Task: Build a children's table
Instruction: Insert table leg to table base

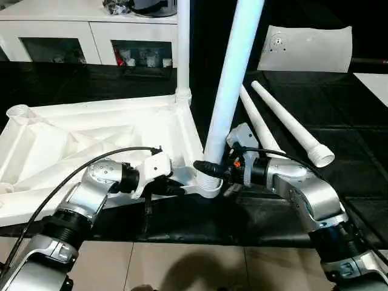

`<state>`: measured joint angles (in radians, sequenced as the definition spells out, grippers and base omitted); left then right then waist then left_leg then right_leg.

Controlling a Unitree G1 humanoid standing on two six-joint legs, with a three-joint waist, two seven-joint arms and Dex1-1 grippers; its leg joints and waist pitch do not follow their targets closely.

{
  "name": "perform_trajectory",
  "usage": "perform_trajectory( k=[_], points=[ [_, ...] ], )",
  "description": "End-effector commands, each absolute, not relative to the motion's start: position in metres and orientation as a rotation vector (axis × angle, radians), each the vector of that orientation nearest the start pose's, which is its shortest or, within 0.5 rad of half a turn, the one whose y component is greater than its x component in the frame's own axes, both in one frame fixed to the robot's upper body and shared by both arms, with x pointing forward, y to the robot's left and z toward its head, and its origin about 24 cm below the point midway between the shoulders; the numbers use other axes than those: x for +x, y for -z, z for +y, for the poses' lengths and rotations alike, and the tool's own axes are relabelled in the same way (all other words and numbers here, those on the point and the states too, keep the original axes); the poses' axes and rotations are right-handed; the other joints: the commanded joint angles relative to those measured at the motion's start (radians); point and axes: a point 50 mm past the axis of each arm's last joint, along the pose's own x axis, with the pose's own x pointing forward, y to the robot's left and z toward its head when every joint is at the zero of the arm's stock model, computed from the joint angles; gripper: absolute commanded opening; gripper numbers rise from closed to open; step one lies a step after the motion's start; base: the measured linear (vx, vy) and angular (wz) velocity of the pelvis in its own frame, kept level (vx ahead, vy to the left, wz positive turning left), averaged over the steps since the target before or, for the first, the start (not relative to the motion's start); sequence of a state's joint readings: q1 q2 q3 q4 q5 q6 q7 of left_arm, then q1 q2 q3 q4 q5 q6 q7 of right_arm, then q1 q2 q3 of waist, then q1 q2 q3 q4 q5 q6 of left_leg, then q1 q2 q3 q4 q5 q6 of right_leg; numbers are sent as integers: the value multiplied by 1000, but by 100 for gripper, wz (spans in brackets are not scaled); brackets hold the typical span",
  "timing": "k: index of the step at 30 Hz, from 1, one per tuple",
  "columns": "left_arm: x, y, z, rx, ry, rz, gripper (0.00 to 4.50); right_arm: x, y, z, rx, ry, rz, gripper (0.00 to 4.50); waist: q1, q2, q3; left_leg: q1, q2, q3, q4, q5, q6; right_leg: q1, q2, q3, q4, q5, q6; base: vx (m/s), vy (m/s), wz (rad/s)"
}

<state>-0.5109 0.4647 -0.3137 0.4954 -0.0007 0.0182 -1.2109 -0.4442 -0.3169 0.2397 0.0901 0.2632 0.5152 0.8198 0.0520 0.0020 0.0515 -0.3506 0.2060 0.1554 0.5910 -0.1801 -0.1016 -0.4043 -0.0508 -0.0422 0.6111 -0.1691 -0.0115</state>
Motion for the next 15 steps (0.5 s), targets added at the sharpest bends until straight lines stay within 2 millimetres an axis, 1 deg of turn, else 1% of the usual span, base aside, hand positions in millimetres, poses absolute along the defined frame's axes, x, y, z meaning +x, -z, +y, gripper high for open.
perform_trajectory(
  k=[1,2,3,5,6,12,13,14,15],
  points=[
    [300,-50,154,525,1388,430,0,293,-69,-106,-97,-1073,414,189,2,-1,-58,-1,10,6,-70,-243,4,43,-67,39,-91,-420,-113,0,0,0],
    [299,-51,153,520,1399,425,0,293,-69,-106,-100,-1074,419,189,1,-3,-59,0,10,6,-70,-248,2,43,-66,39,-90,-411,-118,0,0,0],
    [299,-51,153,517,1407,422,0,293,-69,-106,-101,-1075,422,189,1,-2,-59,0,10,6,-70,-251,1,43,-66,39,-89,-404,-123,0,0,0],
    [298,-51,152,517,1416,421,0,293,-69,-105,-102,-1077,425,189,1,-3,-59,1,10,6,-70,-255,1,43,-66,39,-88,-397,-129,0,0,0],
    [298,-51,151,525,1431,422,0,294,-68,-104,-103,-1079,428,189,2,-6,-59,0,10,6,-70,-254,1,44,-67,39,-88,-400,-129,0,0,0],
    [296,-52,149,533,1453,420,0,298,-63,-103,-104,-1065,453,189,-1,-3,-59,0,10,5,-71,-264,-2,43,-68,38,-90,-411,-132,0,0,0],
    [297,-52,149,534,1455,420,0,299,-62,-103,-105,-1061,456,189,0,-3,-59,1,10,5,-70,-263,-3,43,-67,38,-89,-408,-134,0,0,0],
    [297,-53,150,536,1456,421,0,300,-60,-104,-95,-1048,470,189,-1,-1,-57,0,10,5,-71,-268,-2,42,-68,39,-90,-410,-134,0,0,0],
    [297,-53,150,538,1456,423,0,300,-60,-105,-93,-1043,473,189,0,-1,-59,0,10,4,-72,-264,-4,44,-67,38,-88,-401,-134,0,0,0]
  ],
)
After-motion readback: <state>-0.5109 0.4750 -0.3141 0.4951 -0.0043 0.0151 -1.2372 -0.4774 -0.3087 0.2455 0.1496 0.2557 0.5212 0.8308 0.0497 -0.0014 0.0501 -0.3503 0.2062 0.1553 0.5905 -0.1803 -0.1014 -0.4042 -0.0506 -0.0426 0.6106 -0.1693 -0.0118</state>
